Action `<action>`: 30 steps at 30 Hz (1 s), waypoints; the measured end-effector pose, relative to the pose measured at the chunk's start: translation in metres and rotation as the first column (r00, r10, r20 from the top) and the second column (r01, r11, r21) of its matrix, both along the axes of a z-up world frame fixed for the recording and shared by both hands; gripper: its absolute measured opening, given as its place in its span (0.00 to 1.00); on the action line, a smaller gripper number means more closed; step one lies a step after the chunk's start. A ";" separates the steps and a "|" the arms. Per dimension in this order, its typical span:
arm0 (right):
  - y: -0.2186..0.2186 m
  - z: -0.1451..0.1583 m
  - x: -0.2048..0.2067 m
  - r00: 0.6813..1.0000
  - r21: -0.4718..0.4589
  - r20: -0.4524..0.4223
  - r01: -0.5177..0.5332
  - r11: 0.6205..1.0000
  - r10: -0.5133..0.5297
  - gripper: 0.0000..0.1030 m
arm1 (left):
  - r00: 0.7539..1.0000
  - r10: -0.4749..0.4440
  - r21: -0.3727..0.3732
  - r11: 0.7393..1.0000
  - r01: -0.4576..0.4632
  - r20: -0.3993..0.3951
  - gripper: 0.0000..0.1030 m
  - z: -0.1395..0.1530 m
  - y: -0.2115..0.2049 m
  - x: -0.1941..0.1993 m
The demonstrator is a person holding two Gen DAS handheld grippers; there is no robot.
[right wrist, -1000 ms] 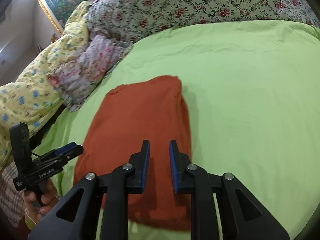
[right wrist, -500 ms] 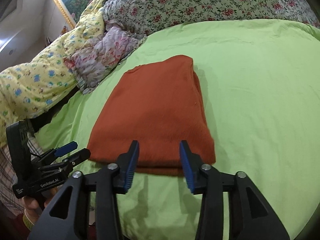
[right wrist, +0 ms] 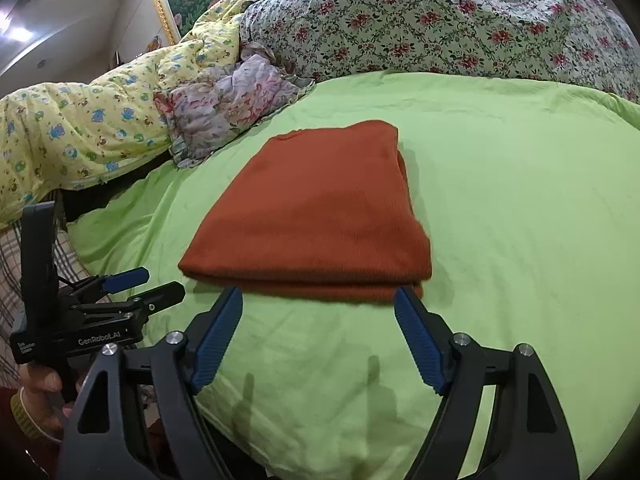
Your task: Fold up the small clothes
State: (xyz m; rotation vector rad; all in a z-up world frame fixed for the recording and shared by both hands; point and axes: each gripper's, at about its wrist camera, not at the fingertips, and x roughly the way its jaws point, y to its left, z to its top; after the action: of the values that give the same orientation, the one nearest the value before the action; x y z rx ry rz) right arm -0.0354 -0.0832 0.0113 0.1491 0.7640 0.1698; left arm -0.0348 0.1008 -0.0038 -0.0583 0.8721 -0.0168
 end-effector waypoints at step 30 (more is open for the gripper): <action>0.015 -0.009 0.026 0.999 -0.011 -0.028 -0.025 1.000 0.025 0.87 | 0.998 0.029 0.102 0.995 -0.023 -0.055 0.82 -0.003 0.008 0.028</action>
State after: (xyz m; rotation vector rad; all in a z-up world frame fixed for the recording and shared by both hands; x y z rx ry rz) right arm -0.0098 -0.0685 0.0021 0.1314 0.7943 0.1876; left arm -0.0063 0.1089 -0.0067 0.0250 0.9275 0.0538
